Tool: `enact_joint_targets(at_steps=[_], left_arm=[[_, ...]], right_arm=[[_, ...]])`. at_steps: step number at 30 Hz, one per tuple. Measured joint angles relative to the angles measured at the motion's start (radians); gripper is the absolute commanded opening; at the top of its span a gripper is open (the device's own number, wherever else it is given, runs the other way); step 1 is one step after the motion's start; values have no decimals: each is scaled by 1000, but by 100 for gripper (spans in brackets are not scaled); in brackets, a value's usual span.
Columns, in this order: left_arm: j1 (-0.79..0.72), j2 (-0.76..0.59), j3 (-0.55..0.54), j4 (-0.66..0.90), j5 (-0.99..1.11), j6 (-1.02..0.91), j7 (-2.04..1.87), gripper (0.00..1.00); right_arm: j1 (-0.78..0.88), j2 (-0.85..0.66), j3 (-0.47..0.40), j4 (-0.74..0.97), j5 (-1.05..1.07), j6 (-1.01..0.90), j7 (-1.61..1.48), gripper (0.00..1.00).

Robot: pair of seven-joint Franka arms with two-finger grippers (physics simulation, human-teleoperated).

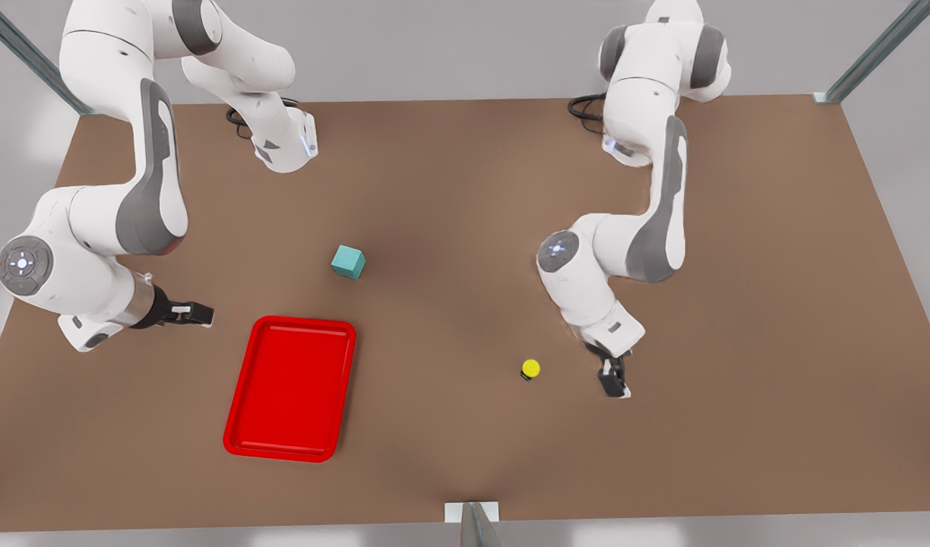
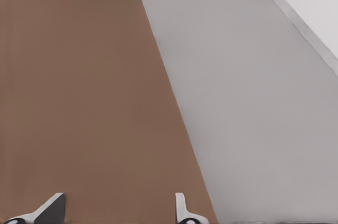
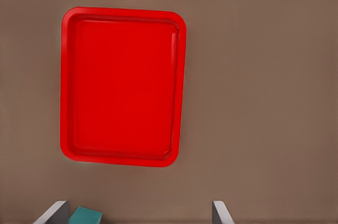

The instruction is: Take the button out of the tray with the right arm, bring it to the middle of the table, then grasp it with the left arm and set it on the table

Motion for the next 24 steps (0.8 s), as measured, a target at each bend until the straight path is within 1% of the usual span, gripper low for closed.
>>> enact_joint_targets(at_steps=[2,3,4,5,6,7,8,9,10,11,17,24], left_arm=[[85,-64,2,2,-151,-73,184,100],[166,-104,-44,2,-220,-117,276,100],[348,-152,-234,2,-270,-159,363,100],[495,-196,-382,1,-304,-201,445,100],[580,-250,-458,-4,-331,-247,522,100],[637,-314,-496,-23,-352,-293,596,100],[675,-403,-517,-101,-367,-322,665,100],[703,-506,-527,-233,-378,-326,731,100],[723,-553,-534,-297,-386,-329,793,100],[738,-573,-538,-325,-391,-329,852,100],[767,-582,-543,-326,-405,-336,1144,100],[728,-571,-545,-315,-407,-354,1378,100]], right_arm=[[0,1,0,1,0,-1,0,100],[0,1,0,1,0,-1,0,100],[0,1,0,1,0,-1,0,100],[0,1,0,1,0,-2,0,100],[0,1,0,1,0,-2,0,100],[-1,1,0,1,0,-2,0,100],[-1,1,0,1,0,-2,0,100],[-2,1,0,1,0,-2,0,100],[-1,1,0,1,0,-2,0,100],[-3,1,0,1,0,-2,-1,100],[-7,-22,0,-15,1,7,0,100],[-7,-19,0,-11,2,2,-3,100]])
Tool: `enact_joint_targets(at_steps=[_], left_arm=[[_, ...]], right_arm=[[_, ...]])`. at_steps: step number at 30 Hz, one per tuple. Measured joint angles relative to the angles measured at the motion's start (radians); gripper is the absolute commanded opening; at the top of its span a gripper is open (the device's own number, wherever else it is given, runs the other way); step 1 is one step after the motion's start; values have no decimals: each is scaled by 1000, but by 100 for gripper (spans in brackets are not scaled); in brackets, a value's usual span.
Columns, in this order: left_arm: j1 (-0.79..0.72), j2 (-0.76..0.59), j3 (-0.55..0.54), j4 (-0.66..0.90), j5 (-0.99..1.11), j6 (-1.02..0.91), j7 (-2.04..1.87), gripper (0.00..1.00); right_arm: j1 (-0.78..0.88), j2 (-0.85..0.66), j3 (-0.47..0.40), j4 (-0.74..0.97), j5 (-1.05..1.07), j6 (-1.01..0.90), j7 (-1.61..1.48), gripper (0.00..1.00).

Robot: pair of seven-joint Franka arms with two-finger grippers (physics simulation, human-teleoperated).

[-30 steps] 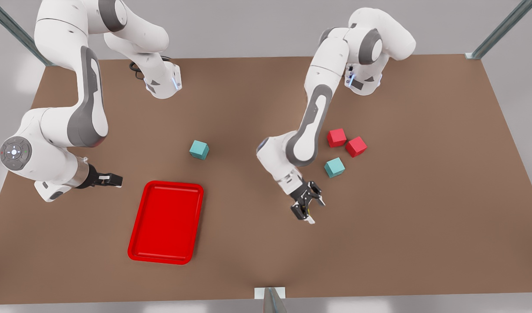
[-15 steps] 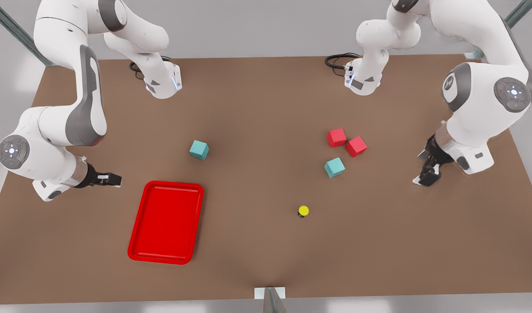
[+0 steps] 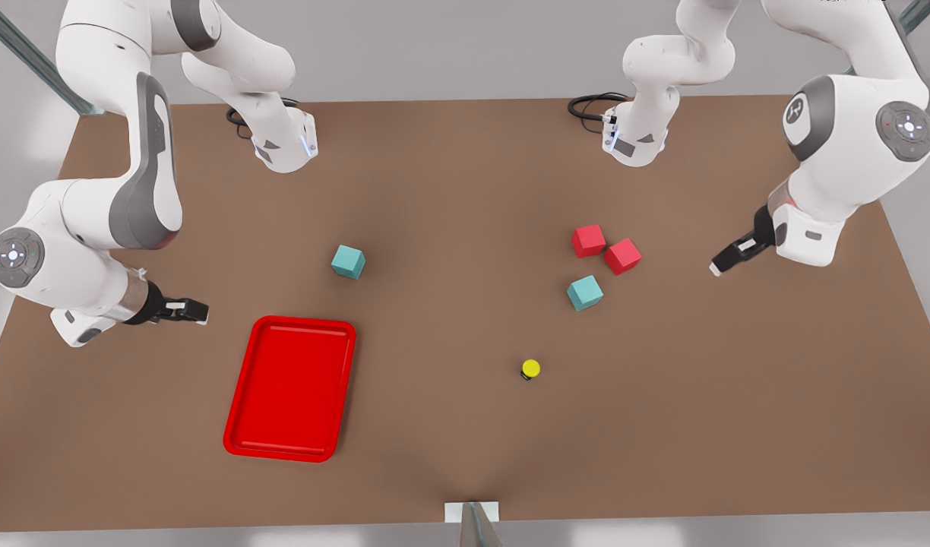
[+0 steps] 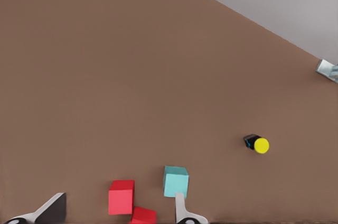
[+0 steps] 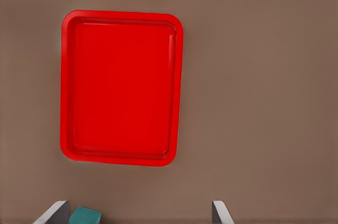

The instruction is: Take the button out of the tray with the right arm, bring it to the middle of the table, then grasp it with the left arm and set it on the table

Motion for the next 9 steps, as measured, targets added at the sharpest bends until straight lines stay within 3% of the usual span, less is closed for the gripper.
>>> enact_joint_targets(at_steps=[9], left_arm=[[-12,28,0,17,-4,-18,184,100]], right_arm=[[-2,7,0,6,1,-3,0,100]])
